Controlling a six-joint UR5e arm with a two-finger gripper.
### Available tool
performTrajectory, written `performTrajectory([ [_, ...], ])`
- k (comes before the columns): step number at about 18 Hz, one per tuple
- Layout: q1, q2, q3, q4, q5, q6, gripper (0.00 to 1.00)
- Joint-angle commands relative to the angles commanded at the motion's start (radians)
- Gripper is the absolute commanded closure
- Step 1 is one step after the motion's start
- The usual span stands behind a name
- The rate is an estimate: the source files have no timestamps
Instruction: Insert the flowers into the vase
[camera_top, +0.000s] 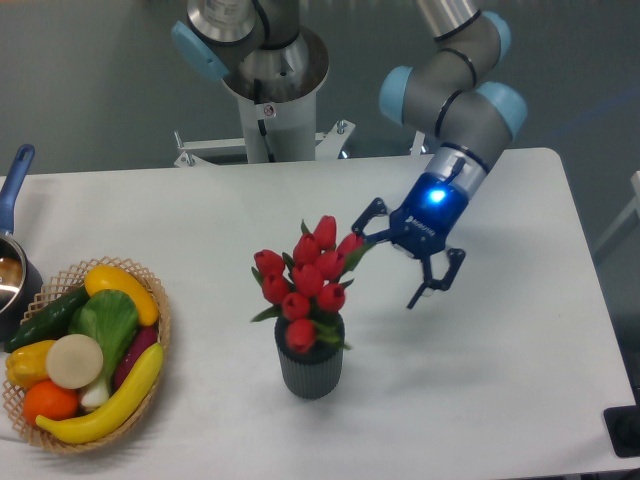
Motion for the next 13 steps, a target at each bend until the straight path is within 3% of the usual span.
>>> performTrajectory([
  [11, 0.118, -0.008, 0.094, -0.003, 0.014, 0.002, 0.0],
  [13, 0.12, -0.009, 0.115, -0.003, 0.059, 0.002, 0.0],
])
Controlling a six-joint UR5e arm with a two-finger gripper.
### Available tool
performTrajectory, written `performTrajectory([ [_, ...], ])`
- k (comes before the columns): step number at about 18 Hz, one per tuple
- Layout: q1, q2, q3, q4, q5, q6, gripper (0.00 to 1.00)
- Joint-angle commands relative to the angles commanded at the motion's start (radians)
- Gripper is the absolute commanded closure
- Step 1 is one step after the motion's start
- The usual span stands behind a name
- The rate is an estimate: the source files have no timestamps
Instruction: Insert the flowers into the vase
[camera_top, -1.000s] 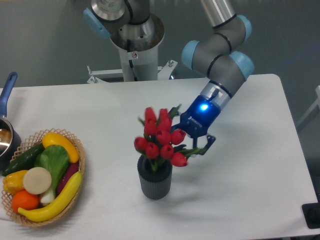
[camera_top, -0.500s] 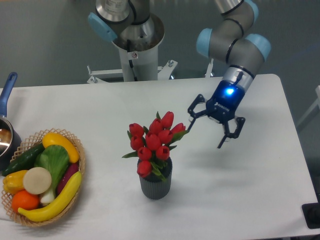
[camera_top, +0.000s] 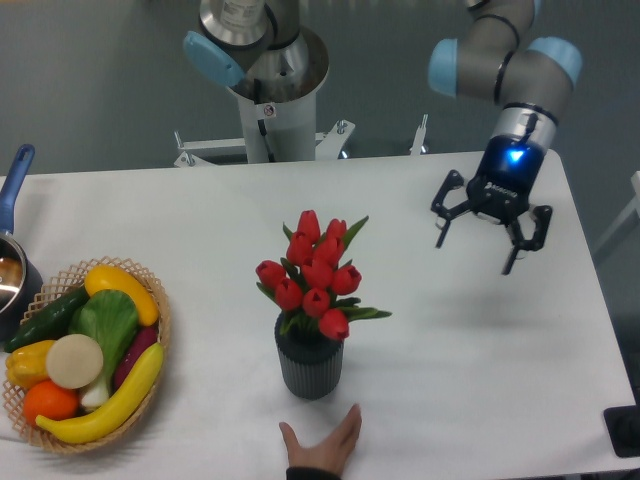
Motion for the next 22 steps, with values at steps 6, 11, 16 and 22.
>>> performTrajectory([
  [6, -0.047, 0.034, 0.005, -0.002, 0.362, 0.031, 0.0],
  [11, -0.19, 0.049, -0.009, -0.003, 0.757, 0.035, 0.0],
  [16, -0.271, 0.049, -0.028, -0.003, 1.022, 0.037, 0.0],
  [22, -0.368, 0.022, -0.02, -0.009, 1.196, 0.083, 0.0],
])
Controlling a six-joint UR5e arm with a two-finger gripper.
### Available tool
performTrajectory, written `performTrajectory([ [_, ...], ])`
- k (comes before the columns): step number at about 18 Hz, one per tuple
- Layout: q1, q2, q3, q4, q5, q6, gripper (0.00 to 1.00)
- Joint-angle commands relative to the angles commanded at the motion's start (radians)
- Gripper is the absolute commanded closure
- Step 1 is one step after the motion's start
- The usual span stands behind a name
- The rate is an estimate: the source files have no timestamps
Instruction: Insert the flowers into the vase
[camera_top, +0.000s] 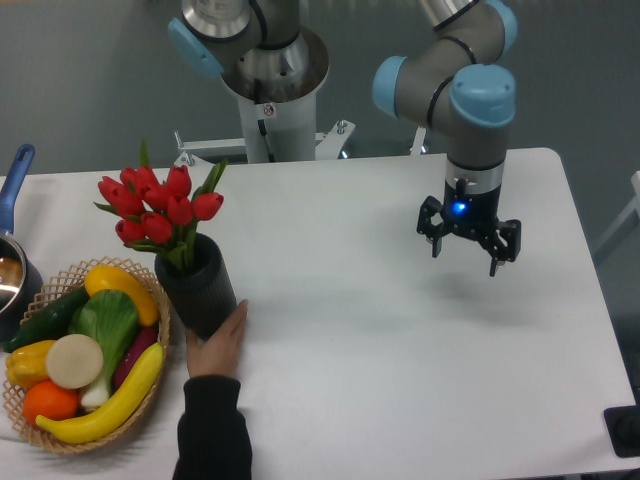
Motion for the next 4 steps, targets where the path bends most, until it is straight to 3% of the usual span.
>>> performTrajectory([
  [4, -0.023, -0.005, -0.003, 0.003, 0.05, -0.006, 0.0],
])
